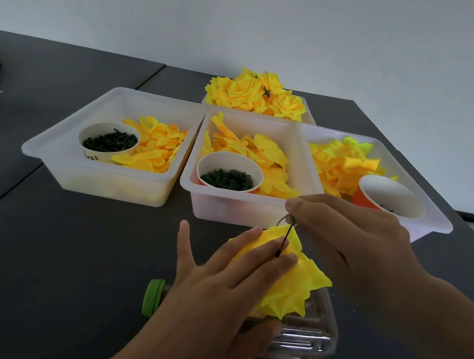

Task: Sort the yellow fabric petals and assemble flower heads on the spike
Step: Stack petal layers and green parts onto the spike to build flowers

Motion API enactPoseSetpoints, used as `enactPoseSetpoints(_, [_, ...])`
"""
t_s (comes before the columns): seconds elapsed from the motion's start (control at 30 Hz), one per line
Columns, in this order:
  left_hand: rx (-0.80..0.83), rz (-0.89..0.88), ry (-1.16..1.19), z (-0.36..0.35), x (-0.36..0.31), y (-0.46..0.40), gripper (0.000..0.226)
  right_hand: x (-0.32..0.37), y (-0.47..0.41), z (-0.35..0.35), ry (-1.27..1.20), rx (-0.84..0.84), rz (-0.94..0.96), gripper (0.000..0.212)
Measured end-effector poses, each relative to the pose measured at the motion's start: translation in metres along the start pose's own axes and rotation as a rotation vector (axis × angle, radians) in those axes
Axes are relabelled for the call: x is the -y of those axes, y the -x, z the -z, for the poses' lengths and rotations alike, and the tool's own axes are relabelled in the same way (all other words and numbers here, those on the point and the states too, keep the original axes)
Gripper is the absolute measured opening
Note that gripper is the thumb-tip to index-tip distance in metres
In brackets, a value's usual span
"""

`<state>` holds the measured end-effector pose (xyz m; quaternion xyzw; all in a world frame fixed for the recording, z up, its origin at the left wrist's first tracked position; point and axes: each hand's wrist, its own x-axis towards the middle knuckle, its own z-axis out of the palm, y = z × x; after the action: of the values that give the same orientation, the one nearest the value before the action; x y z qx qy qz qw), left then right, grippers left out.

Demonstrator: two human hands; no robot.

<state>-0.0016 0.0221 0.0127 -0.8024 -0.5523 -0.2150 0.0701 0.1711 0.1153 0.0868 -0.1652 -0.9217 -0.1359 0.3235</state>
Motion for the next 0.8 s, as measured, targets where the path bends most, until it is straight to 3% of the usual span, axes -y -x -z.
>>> enactPoseSetpoints(0.2, [0.01,0.008,0.002,0.0,0.001,0.0,0.063,0.002,0.0,-0.003,0.002,-0.008,-0.036,0.061])
enactPoseSetpoints(0.37, [-0.003,0.008,0.016,-0.001,0.001,0.0,0.063,-0.004,0.008,-0.002,-0.088,0.005,0.01,0.03])
enactPoseSetpoints(0.5, [-0.01,0.008,0.022,-0.001,0.002,0.0,0.063,-0.007,0.011,0.003,-0.211,0.009,0.014,0.025])
enactPoseSetpoints(0.67, [-0.012,0.006,0.013,-0.002,0.001,0.0,0.062,-0.002,0.008,0.005,-0.35,-0.042,-0.246,0.027])
enactPoseSetpoints(0.8, [-0.011,0.006,0.011,-0.002,0.001,0.0,0.061,0.001,-0.003,0.001,-0.606,-0.012,-0.433,0.013])
